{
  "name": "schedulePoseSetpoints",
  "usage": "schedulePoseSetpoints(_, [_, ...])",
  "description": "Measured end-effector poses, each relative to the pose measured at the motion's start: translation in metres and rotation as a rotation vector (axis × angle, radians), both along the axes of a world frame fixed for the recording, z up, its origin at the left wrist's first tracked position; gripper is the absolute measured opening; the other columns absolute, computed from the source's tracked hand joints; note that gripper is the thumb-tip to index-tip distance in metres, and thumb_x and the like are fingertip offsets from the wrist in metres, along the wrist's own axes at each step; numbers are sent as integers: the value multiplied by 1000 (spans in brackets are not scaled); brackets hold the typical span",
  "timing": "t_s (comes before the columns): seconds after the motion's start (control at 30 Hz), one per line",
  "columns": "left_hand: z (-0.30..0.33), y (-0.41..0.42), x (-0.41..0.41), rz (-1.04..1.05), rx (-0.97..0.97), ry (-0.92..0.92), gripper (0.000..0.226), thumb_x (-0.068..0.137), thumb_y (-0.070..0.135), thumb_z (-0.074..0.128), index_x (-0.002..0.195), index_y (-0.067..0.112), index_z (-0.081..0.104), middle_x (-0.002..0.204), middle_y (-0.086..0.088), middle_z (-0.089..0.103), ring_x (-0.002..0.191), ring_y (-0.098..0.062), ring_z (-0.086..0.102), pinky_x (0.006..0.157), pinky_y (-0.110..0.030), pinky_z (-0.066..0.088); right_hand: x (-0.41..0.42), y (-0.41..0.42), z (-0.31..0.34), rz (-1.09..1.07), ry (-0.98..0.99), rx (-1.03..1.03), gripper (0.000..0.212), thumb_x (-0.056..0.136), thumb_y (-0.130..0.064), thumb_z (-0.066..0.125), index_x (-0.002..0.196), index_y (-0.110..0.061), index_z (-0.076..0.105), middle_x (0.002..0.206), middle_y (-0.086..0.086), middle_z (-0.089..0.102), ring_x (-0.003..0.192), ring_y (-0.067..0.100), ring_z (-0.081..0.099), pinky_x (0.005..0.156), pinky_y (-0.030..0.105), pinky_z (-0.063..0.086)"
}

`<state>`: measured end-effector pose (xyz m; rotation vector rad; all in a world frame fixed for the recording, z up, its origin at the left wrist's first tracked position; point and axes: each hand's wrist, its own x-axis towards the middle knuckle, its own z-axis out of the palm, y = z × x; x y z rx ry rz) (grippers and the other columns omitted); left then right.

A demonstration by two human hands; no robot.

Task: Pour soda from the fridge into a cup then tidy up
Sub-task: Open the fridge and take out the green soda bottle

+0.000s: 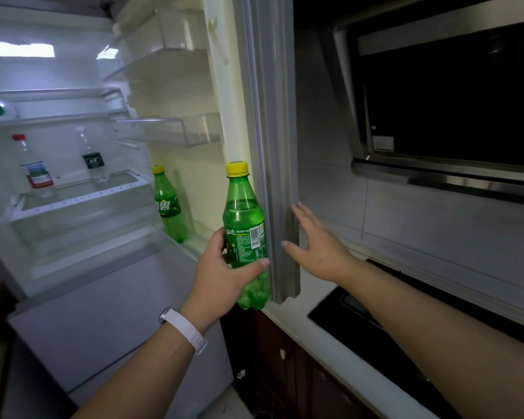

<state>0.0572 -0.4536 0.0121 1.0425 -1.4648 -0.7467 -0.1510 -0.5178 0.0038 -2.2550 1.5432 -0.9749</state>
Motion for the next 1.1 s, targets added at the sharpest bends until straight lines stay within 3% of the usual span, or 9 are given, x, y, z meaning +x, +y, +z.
schedulePoseSetpoints(0.13, [6, 12, 13, 15, -13, -18, 64, 66, 18, 88, 121, 31, 58, 113, 8, 70, 107, -14, 67, 94, -45, 55, 6, 13, 1, 23, 105, -67, 76, 92, -52, 50, 153, -37, 7, 160, -19, 2, 146, 12, 11, 116, 32, 15])
schedulePoseSetpoints(0.2, [9, 18, 24, 17, -21, -10, 62, 70, 8, 87, 122, 26, 58, 113, 7, 70, 105, -12, 67, 92, -40, 56, 10, 19, 3, 29, 157, -116, 73, 92, -51, 48, 152, -36, 9, 159, -17, 9, 145, 13, 15, 117, 35, 20])
schedulePoseSetpoints(0.33, [17, 32, 44, 38, -43, -8, 58, 71, 4, 85, 115, 29, 58, 109, 7, 70, 94, 0, 68, 74, -14, 54, 19, 25, 12, 16, 197, -209, 70, 94, -47, 48, 152, -35, 10, 158, -15, 15, 144, 13, 17, 117, 37, 22])
schedulePoseSetpoints(0.4, [21, 41, 57, 33, -32, 10, 57, 71, 0, 83, 115, 26, 58, 108, 6, 70, 91, 1, 68, 70, -11, 52, 25, 24, 20, 18, 175, -181, 72, 95, -49, 47, 152, -38, 4, 159, -20, 8, 145, 11, 12, 118, 35, 19])
schedulePoseSetpoints(0.5, [24, 53, 77, 44, -30, 24, 57, 72, -2, 82, 118, 20, 58, 107, 5, 70, 89, 1, 68, 68, -10, 52, 43, 25, 27, 48, 214, -186, 75, 94, -53, 44, 152, -38, 0, 158, -24, -1, 147, 11, 8, 118, 36, 16])
schedulePoseSetpoints(0.63, [18, 64, 105, 97, -22, 50, 56, 71, -1, 83, 111, 30, 59, 102, 9, 71, 89, 0, 68, 69, -12, 52, 74, 33, 23, 69, 172, -185, 73, 95, -50, 44, 152, -38, 0, 158, -23, -6, 146, 10, 6, 114, 33, 15])
schedulePoseSetpoints(0.83, [6, 80, 135, 178, -6, 52, 59, 69, 0, 85, 108, 36, 60, 100, 21, 72, 94, -4, 69, 73, -16, 54, 117, 45, 18, 132, 138, -203, 76, 93, -52, 47, 151, -39, -1, 160, -17, 0, 146, 14, 11, 117, 38, 21])
schedulePoseSetpoints(1.1, [-9, 102, 180, 281, 27, 103, 62, 63, 9, 89, 114, 31, 61, 108, 8, 73, 102, -15, 69, 83, -33, 57, 195, 43, 16, 269, 67, -303, 87, 88, -55, 51, 151, -37, -5, 161, -12, -2, 147, 15, 10, 118, 40, 17])
